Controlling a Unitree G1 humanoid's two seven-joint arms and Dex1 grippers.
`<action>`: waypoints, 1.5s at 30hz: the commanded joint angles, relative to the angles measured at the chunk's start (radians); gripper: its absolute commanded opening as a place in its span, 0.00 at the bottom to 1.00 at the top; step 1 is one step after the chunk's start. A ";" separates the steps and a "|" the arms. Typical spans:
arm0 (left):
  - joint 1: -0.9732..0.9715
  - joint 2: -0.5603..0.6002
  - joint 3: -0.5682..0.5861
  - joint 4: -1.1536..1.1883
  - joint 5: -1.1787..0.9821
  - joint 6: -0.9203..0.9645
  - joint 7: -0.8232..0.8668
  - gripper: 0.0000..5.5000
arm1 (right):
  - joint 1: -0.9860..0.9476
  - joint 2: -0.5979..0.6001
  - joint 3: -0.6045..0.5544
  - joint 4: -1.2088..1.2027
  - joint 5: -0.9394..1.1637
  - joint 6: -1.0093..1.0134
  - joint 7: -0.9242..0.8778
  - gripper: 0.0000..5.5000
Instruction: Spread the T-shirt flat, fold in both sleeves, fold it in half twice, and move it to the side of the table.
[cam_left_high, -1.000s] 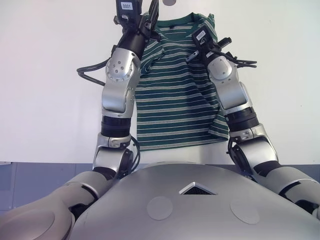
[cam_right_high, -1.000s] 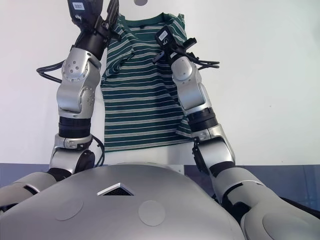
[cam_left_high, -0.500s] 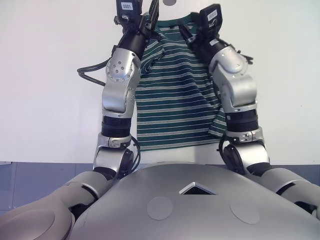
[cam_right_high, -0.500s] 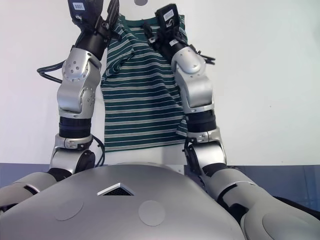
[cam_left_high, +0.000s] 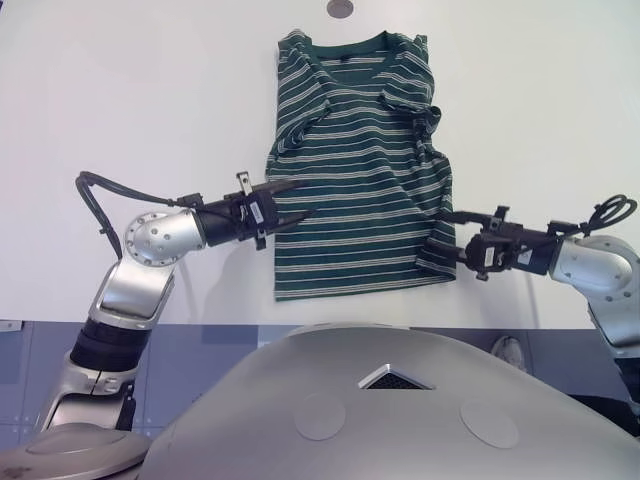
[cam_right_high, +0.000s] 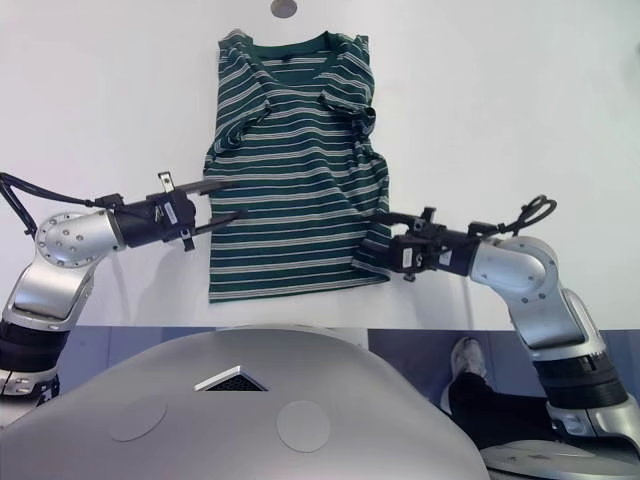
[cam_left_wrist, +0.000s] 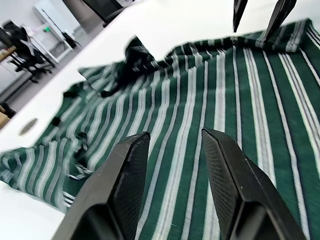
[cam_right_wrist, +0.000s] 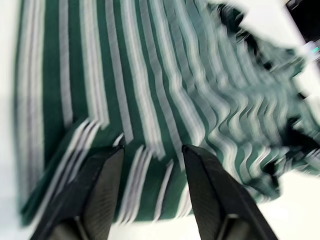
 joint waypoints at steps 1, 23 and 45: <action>0.150 0.039 -0.106 0.035 0.148 -0.046 0.017 0.35 | 0.093 -0.111 -0.049 0.031 0.026 -0.042 0.079 0.39; 0.166 0.036 -0.233 0.012 0.351 0.017 0.121 0.35 | -0.099 -0.137 0.128 -0.146 -0.091 0.101 0.139 0.39; 0.121 0.075 -0.182 -0.032 0.300 0.059 0.088 0.35 | -0.178 -0.130 -0.041 -0.076 0.101 0.156 0.190 0.39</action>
